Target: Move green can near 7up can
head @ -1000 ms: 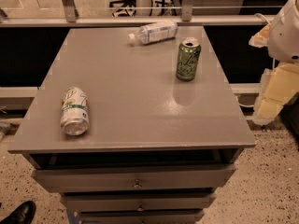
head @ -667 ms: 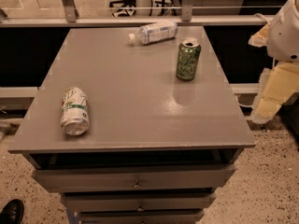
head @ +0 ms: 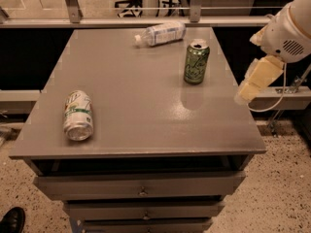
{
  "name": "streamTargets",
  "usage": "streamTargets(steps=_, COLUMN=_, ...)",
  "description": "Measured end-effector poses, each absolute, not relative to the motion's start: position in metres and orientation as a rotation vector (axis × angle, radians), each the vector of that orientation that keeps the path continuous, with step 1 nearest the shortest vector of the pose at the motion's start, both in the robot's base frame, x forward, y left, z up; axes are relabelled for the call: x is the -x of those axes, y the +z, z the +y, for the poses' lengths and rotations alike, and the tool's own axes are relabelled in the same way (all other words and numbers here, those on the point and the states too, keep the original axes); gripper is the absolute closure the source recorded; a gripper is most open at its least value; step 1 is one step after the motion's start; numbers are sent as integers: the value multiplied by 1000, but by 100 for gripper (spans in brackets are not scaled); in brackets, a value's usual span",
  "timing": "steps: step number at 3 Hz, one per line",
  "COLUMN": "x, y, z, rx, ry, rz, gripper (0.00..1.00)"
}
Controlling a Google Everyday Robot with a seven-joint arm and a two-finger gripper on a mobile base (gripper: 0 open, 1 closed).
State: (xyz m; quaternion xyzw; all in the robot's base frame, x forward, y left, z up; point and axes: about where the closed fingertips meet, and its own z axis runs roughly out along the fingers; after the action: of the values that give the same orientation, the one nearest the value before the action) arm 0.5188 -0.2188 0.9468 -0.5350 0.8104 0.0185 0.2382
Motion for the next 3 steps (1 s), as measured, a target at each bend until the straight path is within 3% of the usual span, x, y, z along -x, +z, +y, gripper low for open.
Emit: streamTargets(steps=3, x=-643, y=901, z=-197, rx=1009, ry=453, rz=1954, gripper=0)
